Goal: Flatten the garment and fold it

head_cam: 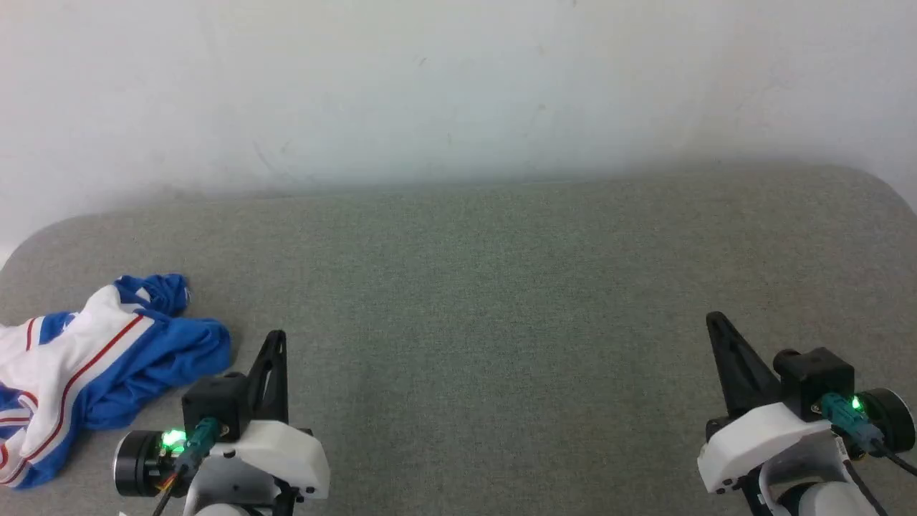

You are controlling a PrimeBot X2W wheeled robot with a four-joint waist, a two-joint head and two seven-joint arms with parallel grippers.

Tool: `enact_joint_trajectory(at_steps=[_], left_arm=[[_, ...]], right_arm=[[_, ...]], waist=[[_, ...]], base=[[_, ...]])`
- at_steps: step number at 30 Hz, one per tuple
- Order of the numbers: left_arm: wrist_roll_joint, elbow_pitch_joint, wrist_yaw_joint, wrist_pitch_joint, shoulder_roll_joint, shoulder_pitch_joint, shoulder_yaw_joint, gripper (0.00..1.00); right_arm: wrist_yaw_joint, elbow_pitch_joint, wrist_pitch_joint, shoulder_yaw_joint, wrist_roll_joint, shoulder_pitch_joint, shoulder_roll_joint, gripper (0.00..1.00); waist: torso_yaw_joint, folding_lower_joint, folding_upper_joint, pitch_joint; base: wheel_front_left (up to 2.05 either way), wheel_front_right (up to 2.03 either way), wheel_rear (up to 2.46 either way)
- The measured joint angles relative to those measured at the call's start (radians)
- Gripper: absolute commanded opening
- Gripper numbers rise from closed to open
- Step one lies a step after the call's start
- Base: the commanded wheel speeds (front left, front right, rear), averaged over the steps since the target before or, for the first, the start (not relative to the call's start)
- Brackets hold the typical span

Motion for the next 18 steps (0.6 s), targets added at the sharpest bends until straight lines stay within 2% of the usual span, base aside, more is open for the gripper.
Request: enact_joint_trajectory(at_steps=[18], left_arm=[[0.0,0.0,0.0,0.0,0.0,0.0,0.0,0.0]], right_arm=[[0.0,0.0,0.0,0.0,0.0,0.0,0.0,0.0]], waist=[[0.0,0.0,0.0,0.0]], base=[[0.0,0.0,0.0]])
